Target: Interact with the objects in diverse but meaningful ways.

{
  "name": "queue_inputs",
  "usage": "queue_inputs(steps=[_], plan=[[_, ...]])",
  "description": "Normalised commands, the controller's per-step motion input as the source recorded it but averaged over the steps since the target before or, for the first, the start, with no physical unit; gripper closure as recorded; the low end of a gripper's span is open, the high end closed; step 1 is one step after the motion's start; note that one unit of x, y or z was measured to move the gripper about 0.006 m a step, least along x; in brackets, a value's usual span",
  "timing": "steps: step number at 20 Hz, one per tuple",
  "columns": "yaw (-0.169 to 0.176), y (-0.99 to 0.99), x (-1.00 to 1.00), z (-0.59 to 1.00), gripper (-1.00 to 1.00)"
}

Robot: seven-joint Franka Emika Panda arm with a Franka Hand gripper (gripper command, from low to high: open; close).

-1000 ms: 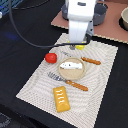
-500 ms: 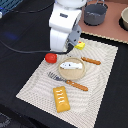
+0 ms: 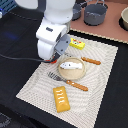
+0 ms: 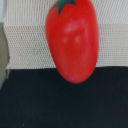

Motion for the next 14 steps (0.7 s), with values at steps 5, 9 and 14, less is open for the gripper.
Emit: queue_inputs(steps=[5,9,14], plan=[[-0.036,0.00,-0.53,-0.33,-1.00],[-0.037,0.00,-0.27,-0.17,-1.00],[-0.028,0.02,0.00,0.00,-1.00]])
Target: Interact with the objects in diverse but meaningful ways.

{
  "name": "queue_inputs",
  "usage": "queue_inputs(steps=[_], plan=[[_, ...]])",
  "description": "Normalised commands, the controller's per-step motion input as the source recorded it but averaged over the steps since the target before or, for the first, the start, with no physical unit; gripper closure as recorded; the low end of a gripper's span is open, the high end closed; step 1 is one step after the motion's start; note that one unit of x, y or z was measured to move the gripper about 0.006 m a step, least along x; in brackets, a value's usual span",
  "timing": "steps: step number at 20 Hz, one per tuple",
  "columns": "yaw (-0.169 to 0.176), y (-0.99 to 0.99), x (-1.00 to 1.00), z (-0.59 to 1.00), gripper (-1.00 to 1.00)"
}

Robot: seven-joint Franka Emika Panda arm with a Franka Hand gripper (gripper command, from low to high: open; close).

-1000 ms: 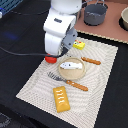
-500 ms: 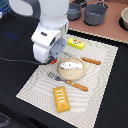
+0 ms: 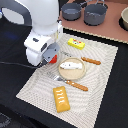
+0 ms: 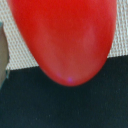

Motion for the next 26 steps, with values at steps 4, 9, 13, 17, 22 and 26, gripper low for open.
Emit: queue_inputs(steps=[4,9,13,17,22,26], plan=[[0.006,0.10,0.00,-0.07,-1.00],[0.030,0.10,-0.01,-0.11,-1.00],[0.047,0.09,-0.07,-0.15,-1.00],[0.063,0.07,-0.09,-0.18,-1.00],[0.124,0.03,-0.11,-0.17,-1.00],[0.147,0.00,-0.13,-0.15,-1.00]])
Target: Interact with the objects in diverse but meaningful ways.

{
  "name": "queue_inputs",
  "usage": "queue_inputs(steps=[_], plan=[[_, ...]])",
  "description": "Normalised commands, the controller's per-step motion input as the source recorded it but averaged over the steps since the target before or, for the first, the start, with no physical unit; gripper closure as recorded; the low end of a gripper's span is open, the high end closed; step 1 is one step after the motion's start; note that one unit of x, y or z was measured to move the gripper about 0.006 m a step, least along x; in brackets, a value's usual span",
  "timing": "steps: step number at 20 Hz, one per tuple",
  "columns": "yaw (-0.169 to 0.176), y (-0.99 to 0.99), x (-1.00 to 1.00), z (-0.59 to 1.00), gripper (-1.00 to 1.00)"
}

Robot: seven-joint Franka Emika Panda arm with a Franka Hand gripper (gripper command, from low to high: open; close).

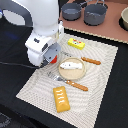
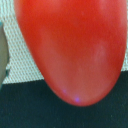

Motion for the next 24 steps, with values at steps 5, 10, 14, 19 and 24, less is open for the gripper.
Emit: queue_inputs(steps=[5,10,14,19,24], plan=[[0.120,0.00,-0.04,-0.10,-1.00],[0.067,0.00,-0.01,-0.14,-1.00],[0.021,0.00,0.00,-0.18,-1.00],[0.014,0.00,0.03,-0.18,1.00],[0.010,0.00,0.00,-0.21,1.00]])
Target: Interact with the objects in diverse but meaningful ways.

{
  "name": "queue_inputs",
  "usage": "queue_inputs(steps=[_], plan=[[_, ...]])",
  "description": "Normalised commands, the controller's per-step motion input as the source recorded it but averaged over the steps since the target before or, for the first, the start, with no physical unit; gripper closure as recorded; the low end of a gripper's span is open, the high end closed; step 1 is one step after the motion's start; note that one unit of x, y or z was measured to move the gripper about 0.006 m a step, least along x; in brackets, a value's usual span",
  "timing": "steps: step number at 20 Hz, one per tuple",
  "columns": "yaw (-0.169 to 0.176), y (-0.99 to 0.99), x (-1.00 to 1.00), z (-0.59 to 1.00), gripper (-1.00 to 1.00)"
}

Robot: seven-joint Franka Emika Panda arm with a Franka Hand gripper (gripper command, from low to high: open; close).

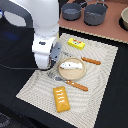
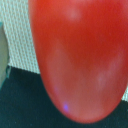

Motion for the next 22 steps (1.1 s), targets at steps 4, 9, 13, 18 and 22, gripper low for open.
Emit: queue_inputs(steps=[4,9,13,18,22], plan=[[0.008,0.00,-0.01,-0.15,1.00],[0.007,0.00,0.00,0.00,1.00],[0.001,0.07,0.01,0.46,1.00],[0.022,0.59,0.29,1.00,1.00],[0.020,0.64,0.73,1.00,1.00]])
